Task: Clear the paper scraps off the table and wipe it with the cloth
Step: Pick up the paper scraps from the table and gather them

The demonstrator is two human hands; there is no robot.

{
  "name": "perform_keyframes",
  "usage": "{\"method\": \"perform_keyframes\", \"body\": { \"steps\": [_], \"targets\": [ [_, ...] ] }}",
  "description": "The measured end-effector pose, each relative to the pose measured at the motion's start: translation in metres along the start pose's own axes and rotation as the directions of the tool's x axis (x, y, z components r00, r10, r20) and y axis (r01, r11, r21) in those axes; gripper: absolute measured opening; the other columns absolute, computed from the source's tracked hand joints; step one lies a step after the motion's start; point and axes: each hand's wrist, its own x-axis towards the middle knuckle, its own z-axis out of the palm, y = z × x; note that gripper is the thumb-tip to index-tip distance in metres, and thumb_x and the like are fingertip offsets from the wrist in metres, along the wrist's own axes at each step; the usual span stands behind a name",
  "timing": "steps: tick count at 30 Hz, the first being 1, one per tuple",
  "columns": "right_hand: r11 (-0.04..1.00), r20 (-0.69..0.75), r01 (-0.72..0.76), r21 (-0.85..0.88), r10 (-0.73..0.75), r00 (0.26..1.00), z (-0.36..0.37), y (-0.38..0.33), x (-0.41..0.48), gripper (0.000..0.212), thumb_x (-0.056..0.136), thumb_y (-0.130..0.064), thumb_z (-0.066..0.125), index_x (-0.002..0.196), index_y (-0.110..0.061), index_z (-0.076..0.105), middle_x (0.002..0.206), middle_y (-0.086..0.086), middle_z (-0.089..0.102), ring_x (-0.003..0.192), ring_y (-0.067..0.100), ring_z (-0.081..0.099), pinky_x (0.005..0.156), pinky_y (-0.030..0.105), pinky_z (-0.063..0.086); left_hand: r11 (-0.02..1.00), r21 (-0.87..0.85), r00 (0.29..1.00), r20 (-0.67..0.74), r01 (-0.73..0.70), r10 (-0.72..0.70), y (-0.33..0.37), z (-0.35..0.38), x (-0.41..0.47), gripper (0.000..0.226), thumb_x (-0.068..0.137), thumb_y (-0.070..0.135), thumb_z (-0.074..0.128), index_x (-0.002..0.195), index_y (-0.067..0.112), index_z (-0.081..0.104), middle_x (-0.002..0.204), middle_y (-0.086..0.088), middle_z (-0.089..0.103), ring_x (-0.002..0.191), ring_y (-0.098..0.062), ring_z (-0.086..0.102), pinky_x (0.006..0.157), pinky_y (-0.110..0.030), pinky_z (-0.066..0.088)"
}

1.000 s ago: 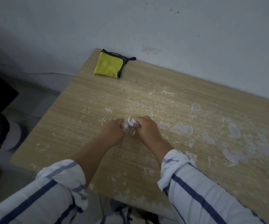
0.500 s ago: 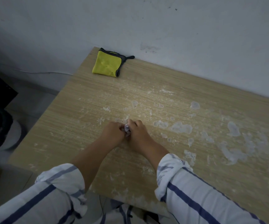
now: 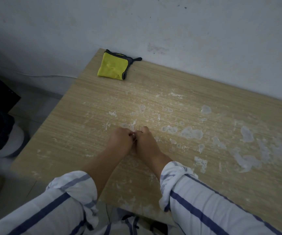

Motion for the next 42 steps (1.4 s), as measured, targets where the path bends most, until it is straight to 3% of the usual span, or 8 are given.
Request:
{"method": "perform_keyframes", "body": {
  "steps": [7,14,24,26,33,35,37,42],
  "targets": [
    [0.997,-0.008,-0.034,0.070,0.035,0.999,-0.002,0.003,0.004,0.019,0.088,-0.010,0.049,0.075,-0.002,0.059,0.082,0.011,0.045,0.072,0.024,0.042,0.062,0.028,0.026,0.970,-0.228,0.996,0.041,0.089,-0.081,-0.002,-0.004,0.005,0.008,0.081,0.024,0.068,0.081,0.015,0.069,0.082,-0.004,0.071,0.081,-0.019,0.066,0.077,-0.036,0.056],
    [0.979,0.156,-0.170,0.116,0.151,0.976,-0.043,-0.003,0.013,0.024,0.091,-0.022,0.052,0.087,-0.003,0.066,0.077,0.007,0.051,0.074,0.024,0.049,0.052,0.027,0.031,0.848,-0.500,0.977,0.193,0.178,-0.092,0.009,-0.012,0.007,0.015,0.075,0.012,0.076,0.081,0.004,0.065,0.084,-0.019,0.071,0.080,-0.028,0.070,0.081,-0.044,0.057],
    [0.923,0.330,-0.313,0.224,0.231,0.915,-0.057,-0.007,0.007,0.027,0.088,-0.010,0.056,0.113,-0.012,0.063,0.113,0.015,0.063,0.100,0.033,0.058,0.085,0.044,0.050,0.809,-0.543,0.970,0.199,0.226,-0.137,0.021,-0.006,0.003,0.010,0.078,-0.001,0.069,0.082,0.001,0.060,0.077,-0.016,0.064,0.066,-0.022,0.064,0.056,-0.029,0.057],
    [0.923,0.332,-0.308,0.231,0.223,0.917,-0.055,-0.008,0.001,0.028,0.087,-0.008,0.054,0.114,-0.009,0.062,0.111,0.017,0.062,0.098,0.033,0.058,0.085,0.045,0.050,0.801,-0.549,0.968,0.204,0.237,-0.147,0.016,-0.002,0.003,0.010,0.077,0.000,0.070,0.081,0.002,0.061,0.082,-0.020,0.066,0.074,-0.029,0.066,0.070,-0.041,0.059],
    [0.933,0.135,-0.278,0.229,0.253,0.958,-0.028,-0.011,-0.025,0.018,0.084,-0.010,0.052,0.067,-0.016,0.052,0.065,-0.002,0.043,0.058,0.013,0.038,0.048,0.024,0.024,0.820,-0.530,0.974,0.173,0.219,-0.149,0.001,0.010,-0.014,0.005,0.077,0.008,0.072,0.073,0.008,0.068,0.078,-0.016,0.071,0.073,-0.027,0.067,0.075,-0.041,0.058],
    [0.927,0.097,-0.262,0.268,0.244,0.965,-0.024,-0.013,-0.031,0.002,0.083,-0.015,0.054,0.081,-0.014,0.054,0.082,0.005,0.048,0.070,0.019,0.044,0.055,0.027,0.034,0.819,-0.536,0.976,0.168,0.207,-0.137,-0.002,0.012,-0.020,0.003,0.079,0.011,0.071,0.080,0.009,0.069,0.080,-0.013,0.072,0.077,-0.025,0.069,0.079,-0.040,0.058],
    [0.920,0.085,-0.260,0.294,0.246,0.966,-0.025,-0.015,-0.035,0.026,0.084,-0.018,0.050,0.106,-0.005,0.054,0.100,0.013,0.049,0.087,0.027,0.048,0.072,0.037,0.043,0.823,-0.540,0.981,0.159,0.178,-0.108,-0.003,0.014,-0.025,0.008,0.080,0.014,0.070,0.087,0.010,0.069,0.083,-0.009,0.073,0.081,-0.022,0.069,0.082,-0.039,0.057],
    [0.930,0.136,-0.260,0.258,0.232,0.963,-0.025,-0.009,-0.031,0.032,0.083,-0.009,0.049,0.113,-0.009,0.062,0.115,0.018,0.053,0.103,0.032,0.051,0.082,0.034,0.042,0.856,-0.499,0.991,0.069,0.135,-0.116,-0.003,0.019,-0.030,0.013,0.080,0.020,0.069,0.091,0.013,0.068,0.085,-0.006,0.072,0.081,-0.019,0.068,0.077,-0.039,0.058]
  ]
}}
